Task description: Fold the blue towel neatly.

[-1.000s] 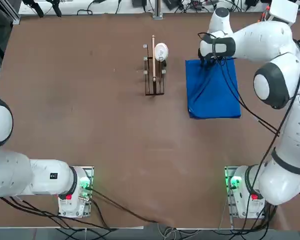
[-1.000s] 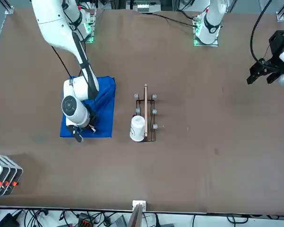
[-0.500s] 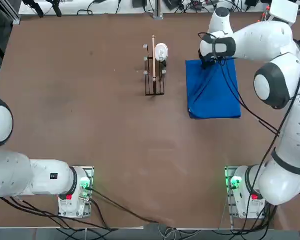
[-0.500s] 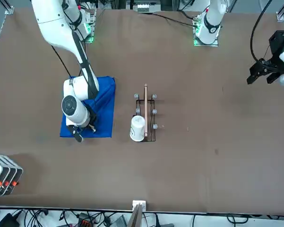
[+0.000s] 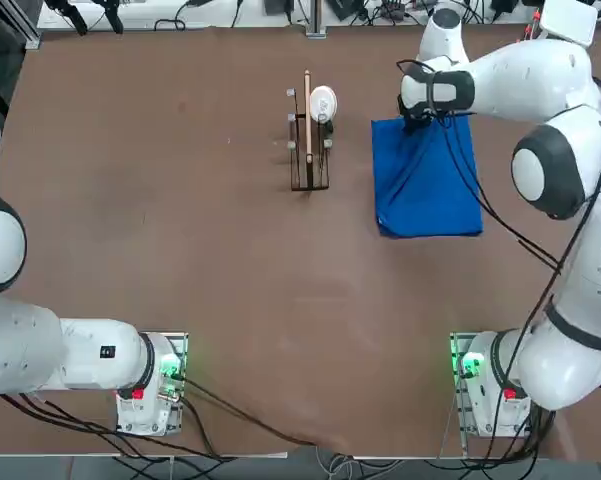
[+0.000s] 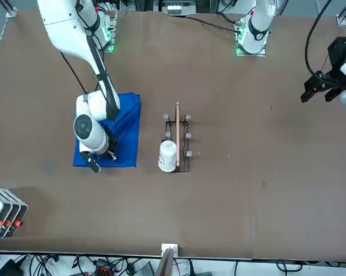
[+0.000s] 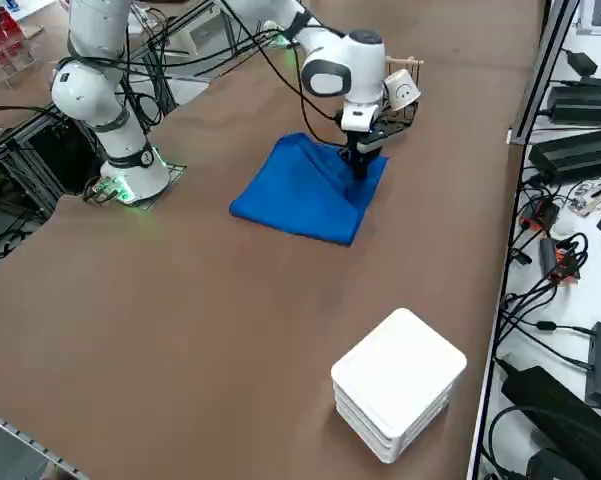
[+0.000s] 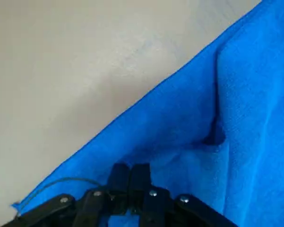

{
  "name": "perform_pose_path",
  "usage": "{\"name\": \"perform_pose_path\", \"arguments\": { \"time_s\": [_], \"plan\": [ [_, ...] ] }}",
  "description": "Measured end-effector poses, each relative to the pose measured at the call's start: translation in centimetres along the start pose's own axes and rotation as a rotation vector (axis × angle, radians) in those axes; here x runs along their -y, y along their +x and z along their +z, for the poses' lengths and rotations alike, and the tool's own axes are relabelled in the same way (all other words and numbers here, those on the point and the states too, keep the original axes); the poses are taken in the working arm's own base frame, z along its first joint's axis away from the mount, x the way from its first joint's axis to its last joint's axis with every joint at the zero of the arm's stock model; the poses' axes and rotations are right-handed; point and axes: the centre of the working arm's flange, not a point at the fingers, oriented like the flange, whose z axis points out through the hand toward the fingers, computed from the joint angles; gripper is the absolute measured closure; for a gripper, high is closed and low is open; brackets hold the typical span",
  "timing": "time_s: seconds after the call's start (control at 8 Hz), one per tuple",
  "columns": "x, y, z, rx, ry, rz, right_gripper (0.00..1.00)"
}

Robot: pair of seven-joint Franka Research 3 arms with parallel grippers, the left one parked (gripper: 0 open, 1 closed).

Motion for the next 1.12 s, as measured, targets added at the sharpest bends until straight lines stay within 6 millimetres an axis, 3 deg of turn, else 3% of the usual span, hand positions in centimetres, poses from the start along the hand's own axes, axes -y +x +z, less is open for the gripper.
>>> {"name": "perform_pose_path", "arguments": {
  "time_s": [1.12],
  "plan": [
    [6.5, -3.3, -5.0, -0.021, 0.128, -0.09, 0.98]
  ]
}}
